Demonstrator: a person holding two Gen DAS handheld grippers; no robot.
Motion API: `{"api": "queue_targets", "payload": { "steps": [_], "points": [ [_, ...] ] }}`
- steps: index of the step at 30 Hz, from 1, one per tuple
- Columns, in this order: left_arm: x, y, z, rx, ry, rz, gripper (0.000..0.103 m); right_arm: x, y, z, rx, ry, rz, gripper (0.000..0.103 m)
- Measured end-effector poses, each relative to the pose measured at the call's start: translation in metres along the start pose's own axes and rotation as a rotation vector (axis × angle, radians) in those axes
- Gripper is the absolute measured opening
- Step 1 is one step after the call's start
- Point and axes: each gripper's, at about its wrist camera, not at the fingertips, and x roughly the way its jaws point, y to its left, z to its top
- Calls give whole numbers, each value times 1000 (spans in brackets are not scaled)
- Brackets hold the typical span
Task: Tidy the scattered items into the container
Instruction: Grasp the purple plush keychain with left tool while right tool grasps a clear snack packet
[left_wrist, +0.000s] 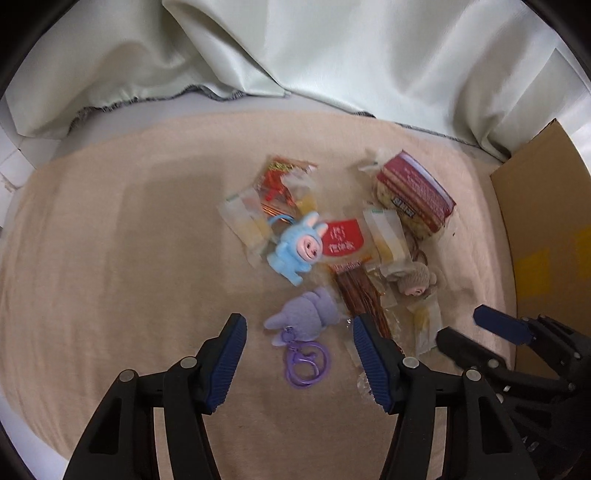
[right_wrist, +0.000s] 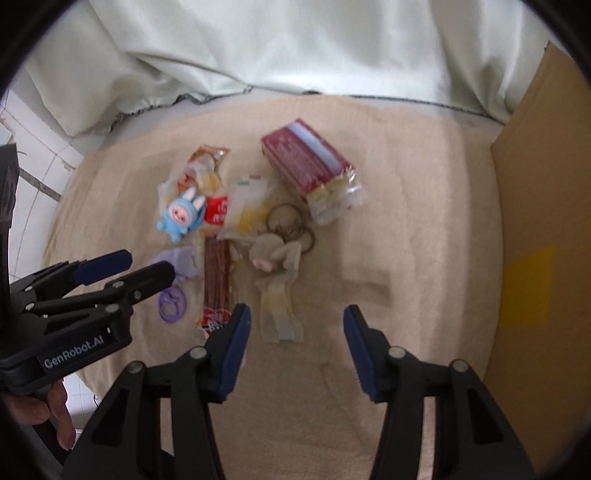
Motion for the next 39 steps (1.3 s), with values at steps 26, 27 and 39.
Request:
{"api": "queue_targets", "payload": {
  "steps": [26,27,39],
  "points": [
    [-10,23,-4,-8,-37,10,47,15,12,4,-52,25,-22,48],
    [-12,24,-5,-10,-41,13,47,17,13,4,-58,28,-23,45],
    [-25,26,-7,-20,-68,11,47,0,13,7,-63,-17,22,13]
  ]
}}
